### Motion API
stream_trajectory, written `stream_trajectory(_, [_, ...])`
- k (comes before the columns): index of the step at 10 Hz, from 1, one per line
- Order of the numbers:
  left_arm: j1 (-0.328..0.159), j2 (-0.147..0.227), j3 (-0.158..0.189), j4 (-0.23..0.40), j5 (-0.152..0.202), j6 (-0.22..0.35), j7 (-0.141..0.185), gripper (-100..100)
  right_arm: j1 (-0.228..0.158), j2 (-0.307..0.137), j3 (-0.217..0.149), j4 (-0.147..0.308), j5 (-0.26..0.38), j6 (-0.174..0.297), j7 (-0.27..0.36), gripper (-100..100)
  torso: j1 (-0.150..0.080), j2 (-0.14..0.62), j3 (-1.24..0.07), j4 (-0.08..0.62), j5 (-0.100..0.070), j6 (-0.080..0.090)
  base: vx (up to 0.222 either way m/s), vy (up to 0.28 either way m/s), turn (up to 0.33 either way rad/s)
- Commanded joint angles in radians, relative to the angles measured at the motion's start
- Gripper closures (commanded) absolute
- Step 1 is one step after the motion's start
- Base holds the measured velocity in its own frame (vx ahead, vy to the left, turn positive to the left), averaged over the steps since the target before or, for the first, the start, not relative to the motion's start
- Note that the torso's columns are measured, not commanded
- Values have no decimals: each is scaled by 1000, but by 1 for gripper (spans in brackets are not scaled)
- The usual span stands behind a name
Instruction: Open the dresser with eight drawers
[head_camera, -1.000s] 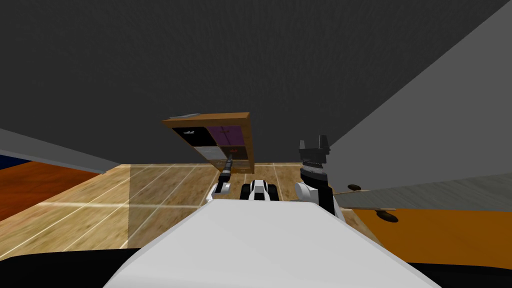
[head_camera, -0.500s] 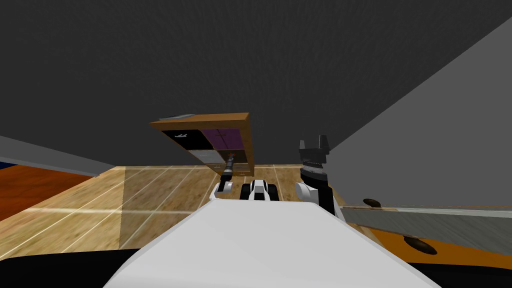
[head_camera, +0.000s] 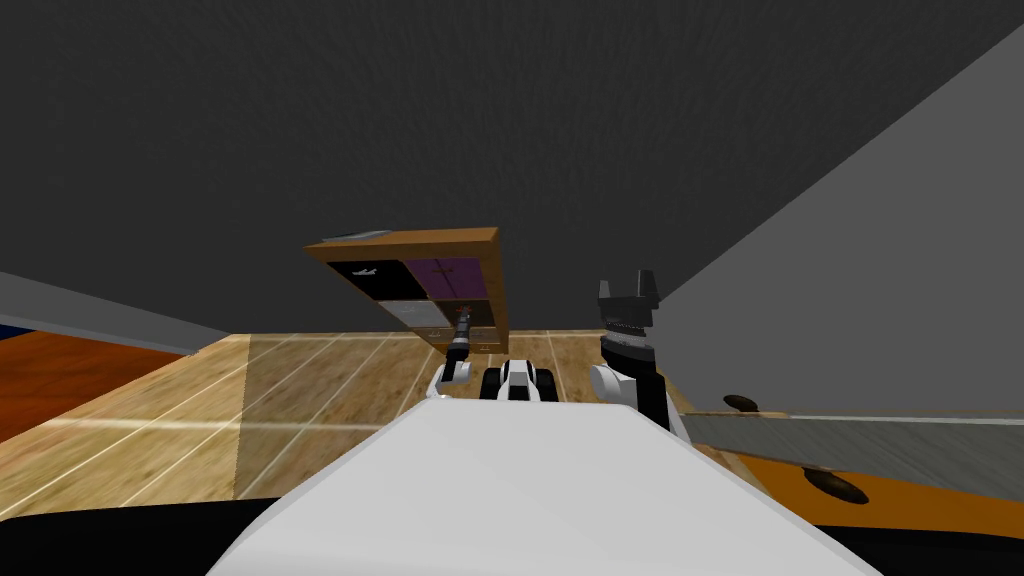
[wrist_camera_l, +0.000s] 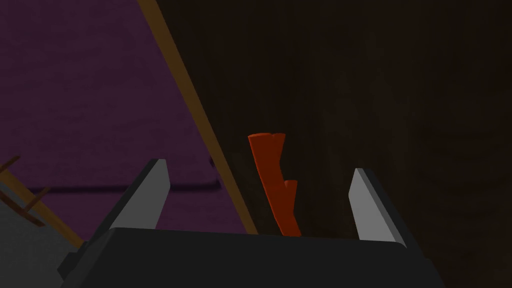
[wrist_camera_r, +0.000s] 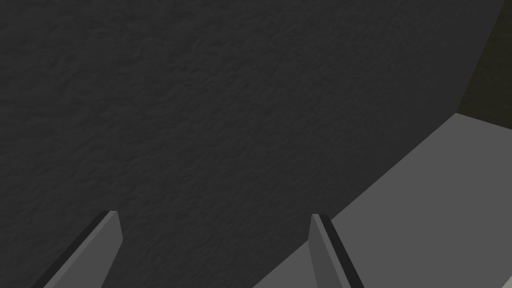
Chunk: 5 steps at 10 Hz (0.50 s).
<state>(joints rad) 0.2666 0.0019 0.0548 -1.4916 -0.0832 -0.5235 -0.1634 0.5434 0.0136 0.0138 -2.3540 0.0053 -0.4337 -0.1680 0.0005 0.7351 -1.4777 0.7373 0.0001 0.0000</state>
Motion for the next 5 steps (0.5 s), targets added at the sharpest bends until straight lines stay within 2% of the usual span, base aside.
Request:
stream_trajectory(1, [-6,2,2,-10,1,16,1,-100,0,0,0,0,0,0,0,0,0,-1,-1,0,0,0,34,2,-2])
stream_trajectory(2, [4,1,-1,11,0,-12,1,100,0,0,0,0,0,0,0,0,0,2,1,0,0,0,-43,-7,22])
stream_trajectory(3, [2,0,0,1,0,3,1,100,0,0,0,0,0,0,0,0,-1,7,4,2,0,0,-30,-7,7])
stream_trajectory(5, [15,3,-8,-29,-1,14,5,100,0,0,0,0,0,0,0,0,0,8,4,2,-1,-1,-147,-7,10])
